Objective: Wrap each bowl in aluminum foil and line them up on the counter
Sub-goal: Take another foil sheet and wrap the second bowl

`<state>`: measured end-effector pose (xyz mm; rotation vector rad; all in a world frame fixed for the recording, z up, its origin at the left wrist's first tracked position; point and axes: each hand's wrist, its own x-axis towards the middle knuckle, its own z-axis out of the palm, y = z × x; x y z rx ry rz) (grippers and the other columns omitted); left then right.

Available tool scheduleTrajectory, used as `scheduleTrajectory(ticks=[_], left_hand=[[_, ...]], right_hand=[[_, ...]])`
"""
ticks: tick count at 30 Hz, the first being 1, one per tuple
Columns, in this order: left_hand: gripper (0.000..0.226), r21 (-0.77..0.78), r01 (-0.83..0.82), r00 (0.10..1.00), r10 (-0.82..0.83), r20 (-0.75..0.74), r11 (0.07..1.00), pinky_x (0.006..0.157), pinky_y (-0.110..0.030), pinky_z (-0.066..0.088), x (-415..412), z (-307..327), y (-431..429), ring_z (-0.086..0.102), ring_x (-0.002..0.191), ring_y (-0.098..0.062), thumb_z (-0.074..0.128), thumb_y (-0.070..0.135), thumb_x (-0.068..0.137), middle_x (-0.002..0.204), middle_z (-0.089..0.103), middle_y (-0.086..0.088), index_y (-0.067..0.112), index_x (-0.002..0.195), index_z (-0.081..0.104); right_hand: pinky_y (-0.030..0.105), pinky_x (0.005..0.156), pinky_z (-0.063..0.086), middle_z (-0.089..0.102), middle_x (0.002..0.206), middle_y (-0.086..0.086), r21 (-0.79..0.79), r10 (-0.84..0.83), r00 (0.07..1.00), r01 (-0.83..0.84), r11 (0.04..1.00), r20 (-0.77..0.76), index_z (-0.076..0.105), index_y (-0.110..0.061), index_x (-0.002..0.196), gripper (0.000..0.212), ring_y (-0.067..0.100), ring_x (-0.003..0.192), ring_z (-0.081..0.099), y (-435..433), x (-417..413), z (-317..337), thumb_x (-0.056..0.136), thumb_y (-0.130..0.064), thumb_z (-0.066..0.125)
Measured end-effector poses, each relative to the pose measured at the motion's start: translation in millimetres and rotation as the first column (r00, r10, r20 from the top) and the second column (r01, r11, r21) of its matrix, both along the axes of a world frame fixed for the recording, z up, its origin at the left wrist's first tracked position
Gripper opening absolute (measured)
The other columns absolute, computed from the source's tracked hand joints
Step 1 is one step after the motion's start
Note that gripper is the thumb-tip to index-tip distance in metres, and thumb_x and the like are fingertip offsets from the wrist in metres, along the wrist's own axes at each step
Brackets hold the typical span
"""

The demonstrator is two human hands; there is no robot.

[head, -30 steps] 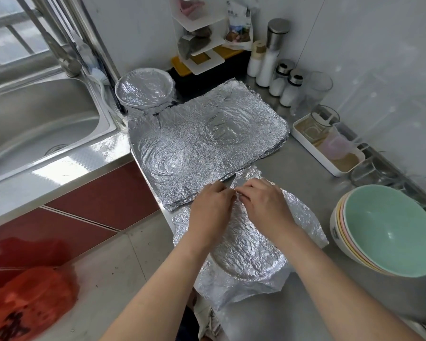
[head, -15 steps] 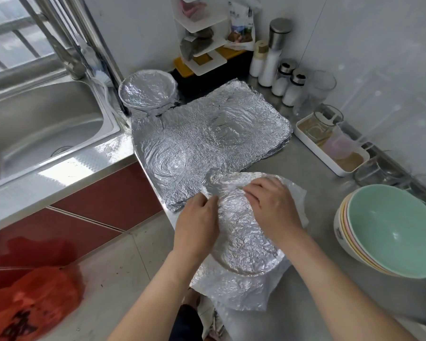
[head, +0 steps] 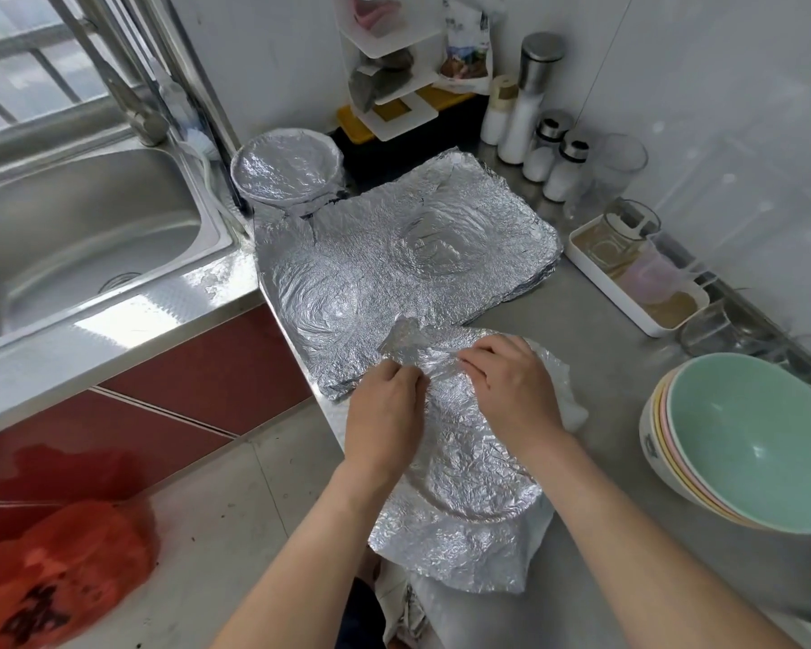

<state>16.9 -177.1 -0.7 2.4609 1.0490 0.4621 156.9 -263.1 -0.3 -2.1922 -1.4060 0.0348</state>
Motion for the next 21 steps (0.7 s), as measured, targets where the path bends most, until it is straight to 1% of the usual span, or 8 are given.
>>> scheduleTrajectory(ticks=[2,4,6,9,12,14,18,21], left_hand=[[0.019,0.011,-0.007,1.0,0.007,-0.023,1.0,0.056,-0.031,0.036,-2,0,-1,0.055,0.063,-0.028,0.062,0.017,0.094,0.073,0.058,-0.008,0.006,0.081,0.069],[0.015,0.032,-0.008,0.999,0.01,-0.047,0.999,0.056,-0.031,0.037,-3,2,-3,0.055,0.066,-0.027,0.062,0.018,0.093,0.075,0.058,-0.006,0.008,0.083,0.069],[0.008,0.058,0.007,1.0,-0.006,-0.026,0.998,0.057,-0.032,0.04,-3,5,-4,0.056,0.071,-0.026,0.066,0.015,0.089,0.079,0.059,-0.005,0.009,0.087,0.07],[0.008,0.086,0.052,0.998,-0.055,0.027,0.995,0.059,-0.029,0.035,9,7,-1,0.053,0.074,-0.023,0.066,0.018,0.089,0.082,0.059,-0.002,0.012,0.087,0.07],[0.011,0.078,0.086,0.995,-0.089,0.039,0.993,0.058,-0.03,0.036,20,5,1,0.053,0.07,-0.023,0.067,0.02,0.089,0.079,0.059,-0.002,0.012,0.084,0.072],[0.01,0.061,0.084,0.995,-0.087,0.042,0.995,0.057,-0.03,0.038,22,4,1,0.056,0.069,-0.023,0.069,0.018,0.088,0.078,0.061,-0.003,0.01,0.085,0.075],[0.008,0.023,0.069,0.996,-0.07,0.057,0.997,0.057,-0.033,0.045,21,4,1,0.059,0.066,-0.027,0.071,0.013,0.087,0.077,0.063,-0.007,0.007,0.086,0.075],[0.007,0.007,0.065,0.997,-0.065,0.04,0.998,0.058,-0.032,0.042,21,4,-1,0.059,0.066,-0.028,0.07,0.011,0.087,0.077,0.063,-0.008,0.006,0.085,0.074]], right_hand=[[0.04,0.071,0.052,0.066,0.088,0.002,0.019,0.013,1.0,-0.013,1.0,-0.015,0.074,-0.009,0.097,0.012,0.024,0.083,0.058,1,-1,0,0.086,-0.01,0.069],[0.038,0.072,0.052,0.066,0.088,0.002,0.04,0.035,0.999,-0.035,0.999,-0.023,0.074,-0.008,0.096,0.012,0.024,0.083,0.058,3,-1,0,0.085,-0.009,0.07],[0.035,0.074,0.051,0.066,0.088,0.002,0.045,0.063,0.998,-0.062,0.997,-0.021,0.074,-0.008,0.095,0.01,0.023,0.083,0.057,5,0,0,0.085,-0.009,0.07],[0.033,0.077,0.049,0.065,0.09,0.002,0.035,0.109,0.994,-0.108,0.993,-0.021,0.072,-0.007,0.096,0.011,0.023,0.085,0.057,7,-1,1,0.086,-0.009,0.069],[0.025,0.081,0.043,0.066,0.094,0.003,0.024,0.067,0.997,-0.066,0.998,-0.033,0.072,-0.007,0.1,0.015,0.023,0.089,0.057,3,2,5,0.086,-0.008,0.068],[0.022,0.08,0.039,0.066,0.093,0.003,0.011,0.01,0.999,-0.009,1.0,-0.042,0.073,-0.007,0.098,0.013,0.021,0.089,0.057,-4,7,9,0.085,-0.008,0.069],[0.035,0.075,0.051,0.065,0.092,0.003,-0.049,-0.003,0.996,-0.001,0.999,-0.09,0.073,-0.008,0.098,0.013,0.023,0.086,0.057,-11,11,11,0.088,-0.012,0.067],[0.04,0.07,0.051,0.064,0.089,0.003,-0.082,0.0,0.994,-0.01,0.997,-0.112,0.072,-0.008,0.091,0.006,0.024,0.084,0.056,-5,11,10,0.087,-0.01,0.067]])
